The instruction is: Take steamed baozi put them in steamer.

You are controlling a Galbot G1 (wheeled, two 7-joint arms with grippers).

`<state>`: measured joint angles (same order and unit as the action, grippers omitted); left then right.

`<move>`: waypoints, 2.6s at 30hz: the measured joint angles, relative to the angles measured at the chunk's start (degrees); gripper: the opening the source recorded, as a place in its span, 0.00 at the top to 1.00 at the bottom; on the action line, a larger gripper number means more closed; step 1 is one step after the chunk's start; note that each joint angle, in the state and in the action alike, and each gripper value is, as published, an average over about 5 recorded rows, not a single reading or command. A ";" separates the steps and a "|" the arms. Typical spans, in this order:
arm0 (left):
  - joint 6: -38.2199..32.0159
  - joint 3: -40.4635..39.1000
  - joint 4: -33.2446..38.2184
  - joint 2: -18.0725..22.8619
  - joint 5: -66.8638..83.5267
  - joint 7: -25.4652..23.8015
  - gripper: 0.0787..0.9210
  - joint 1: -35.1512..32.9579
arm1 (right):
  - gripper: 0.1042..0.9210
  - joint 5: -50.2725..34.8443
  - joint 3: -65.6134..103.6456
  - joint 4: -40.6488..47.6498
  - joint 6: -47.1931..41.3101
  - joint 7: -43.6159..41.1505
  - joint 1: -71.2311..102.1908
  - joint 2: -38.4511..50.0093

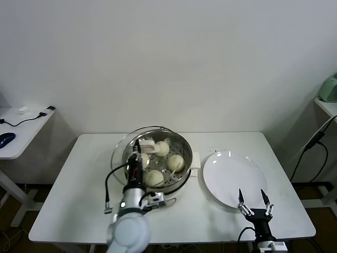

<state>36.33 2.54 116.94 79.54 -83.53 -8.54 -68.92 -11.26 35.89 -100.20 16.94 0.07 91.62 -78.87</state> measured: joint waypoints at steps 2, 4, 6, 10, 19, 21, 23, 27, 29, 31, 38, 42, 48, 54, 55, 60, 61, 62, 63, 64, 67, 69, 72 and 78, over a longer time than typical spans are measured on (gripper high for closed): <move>0.66 -1.24 -1.07 1.05 -0.98 -0.01 0.94 0.76 | 0.12 0.02 -0.01 0.06 0.33 0.13 0.11 -0.12; 1.22 -2.22 -2.09 1.96 -1.84 -0.01 0.94 1.35 | 0.12 0.03 0.00 0.15 0.63 0.25 0.21 -0.18; 1.67 -3.00 -3.10 2.73 -2.62 -0.01 0.94 1.78 | 0.12 0.03 0.03 0.27 0.90 0.35 0.31 -0.18; 2.24 -4.23 -5.14 3.73 -3.93 0.04 0.94 2.43 | 0.12 0.07 0.11 0.63 1.51 0.63 0.38 -0.19; 3.11 -4.97 -9.07 4.46 -6.19 0.26 0.94 4.30 | 0.12 0.19 0.17 1.48 2.87 1.22 0.49 -0.35; 3.25 -5.04 -9.85 4.51 -6.53 0.30 0.94 4.64 | 0.12 0.20 0.19 1.63 3.17 1.29 0.56 -0.36; 3.34 -5.10 -10.60 4.65 -6.82 0.36 0.94 5.00 | 0.12 0.23 0.19 1.77 3.46 1.32 0.65 -0.37; 3.42 -5.06 -11.76 4.95 -7.30 0.41 0.94 5.51 | 0.12 0.25 0.22 2.07 3.98 1.39 0.81 -0.40; 3.48 -5.05 -12.14 4.97 -7.53 0.40 0.94 5.59 | 0.12 0.27 0.25 2.20 4.21 1.41 0.83 -0.41; 3.51 -5.08 -12.42 4.95 -7.81 0.36 0.94 5.58 | 0.12 0.30 0.30 2.27 4.40 1.41 0.82 -0.41; 3.37 -5.03 -12.79 4.62 -8.74 -0.08 0.94 5.53 | 0.12 0.55 0.36 2.34 5.02 1.41 0.61 -0.59; 3.14 -5.02 -12.89 4.28 -9.05 -0.45 0.93 5.66 | 0.12 0.83 0.28 2.47 5.24 1.41 0.53 -0.85; 2.89 -5.28 -12.09 3.52 -8.65 -1.67 0.77 5.73 | 0.12 1.08 0.11 2.41 5.05 1.15 0.34 -1.06; 2.95 -5.66 -10.05 2.46 -7.28 -2.82 0.57 5.15 | 0.12 0.91 -0.26 1.90 4.20 0.87 0.13 -1.14; 2.98 -5.75 -9.54 2.24 -6.92 -2.90 0.54 4.96 | 0.12 0.80 -0.36 1.84 3.99 0.85 0.06 -1.18; 2.78 -5.79 -6.28 0.99 -3.64 -2.79 0.36 3.63 | 0.12 0.22 -1.00 1.78 2.97 1.01 -0.30 -1.43; 2.55 -5.63 -5.47 0.69 -2.60 -2.53 0.33 3.28 | 0.12 0.15 -1.15 1.77 2.79 1.08 -0.31 -1.49; 2.19 -5.41 -4.62 0.38 -1.39 -2.12 0.29 2.90 | 0.12 0.10 -1.30 1.75 2.62 1.15 -0.29 -1.54; 1.66 -5.11 -3.75 0.07 0.01 -1.57 0.26 2.51 | 0.12 0.05 -1.44 1.73 2.45 1.22 -0.26 -1.58; 0.93 -4.71 -2.88 -0.25 1.62 -0.87 0.23 2.09 | 0.12 0.00 -1.58 1.71 2.31 1.26 -0.24 -1.61; -2.54 -2.81 -0.34 -1.24 8.17 2.13 0.15 0.71 | 0.12 -0.14 -1.87 1.64 2.14 1.34 -0.24 -1.64; -5.58 -0.88 1.17 -1.73 14.08 4.63 0.12 -0.39 | 0.12 -0.24 -2.00 1.57 2.12 1.39 -0.27 -1.59; -10.75 3.25 2.96 -2.09 24.75 8.08 0.12 -2.54 | 0.12 -0.52 -2.18 1.30 1.99 1.48 -0.38 -1.34; -21.89 14.67 3.88 -3.45 47.68 11.96 0.12 -8.34 | 0.12 -0.81 -2.39 0.80 1.44 1.44 -0.58 -0.83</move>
<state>14.44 17.21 120.82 76.09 -35.85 3.41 -77.26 -12.07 33.50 -99.40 18.39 1.50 91.04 -79.70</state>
